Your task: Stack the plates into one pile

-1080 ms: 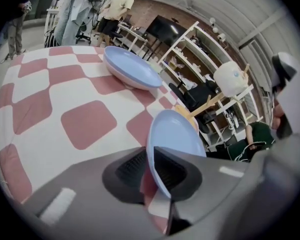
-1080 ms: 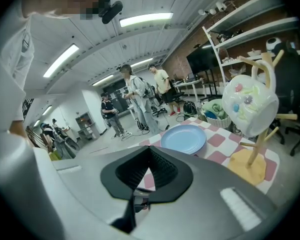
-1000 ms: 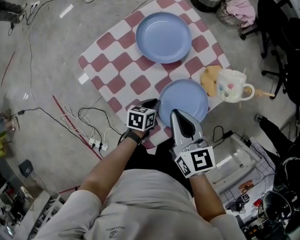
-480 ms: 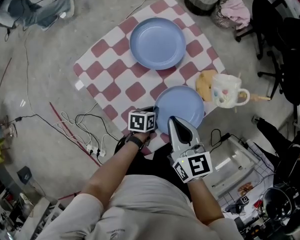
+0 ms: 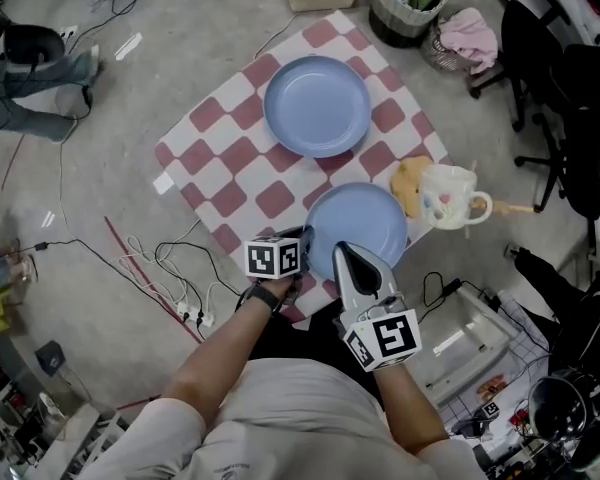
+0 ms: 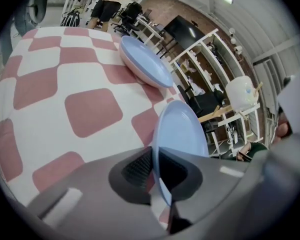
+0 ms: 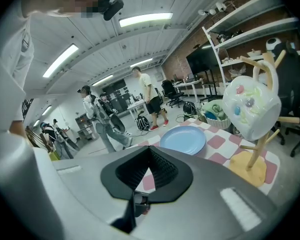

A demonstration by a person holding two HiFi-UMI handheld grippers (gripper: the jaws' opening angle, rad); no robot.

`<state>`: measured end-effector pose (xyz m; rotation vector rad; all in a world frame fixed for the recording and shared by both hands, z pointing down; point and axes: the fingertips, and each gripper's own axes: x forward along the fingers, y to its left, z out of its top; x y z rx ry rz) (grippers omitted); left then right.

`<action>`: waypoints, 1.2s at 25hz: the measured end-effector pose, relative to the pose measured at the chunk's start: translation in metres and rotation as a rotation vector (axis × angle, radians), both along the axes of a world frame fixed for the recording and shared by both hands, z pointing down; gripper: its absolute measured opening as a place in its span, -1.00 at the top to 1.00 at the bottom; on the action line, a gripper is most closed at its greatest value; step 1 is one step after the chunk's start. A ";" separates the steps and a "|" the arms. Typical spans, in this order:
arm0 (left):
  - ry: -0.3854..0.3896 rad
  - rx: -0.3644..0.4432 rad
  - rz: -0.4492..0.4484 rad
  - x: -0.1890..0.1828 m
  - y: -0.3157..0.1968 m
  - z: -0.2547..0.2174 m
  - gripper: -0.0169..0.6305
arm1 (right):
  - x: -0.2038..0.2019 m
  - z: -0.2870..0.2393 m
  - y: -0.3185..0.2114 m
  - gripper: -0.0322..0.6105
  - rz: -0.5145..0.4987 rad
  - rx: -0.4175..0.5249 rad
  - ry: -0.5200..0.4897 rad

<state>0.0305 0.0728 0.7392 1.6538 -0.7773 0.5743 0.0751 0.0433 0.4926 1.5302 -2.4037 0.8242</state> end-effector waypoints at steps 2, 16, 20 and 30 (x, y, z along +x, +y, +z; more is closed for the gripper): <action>0.006 0.018 -0.016 -0.006 -0.009 -0.011 0.89 | -0.005 -0.005 -0.003 0.87 -0.011 0.009 -0.004; 0.040 0.061 -0.258 -0.056 -0.096 -0.060 0.87 | -0.029 -0.047 -0.036 0.87 -0.096 0.079 -0.014; 0.042 0.077 -0.315 -0.060 -0.129 -0.067 0.87 | -0.027 -0.050 -0.048 0.87 -0.110 0.083 -0.025; 0.038 0.050 -0.477 -0.069 -0.196 -0.052 0.86 | -0.014 -0.037 -0.077 0.87 -0.125 0.050 -0.048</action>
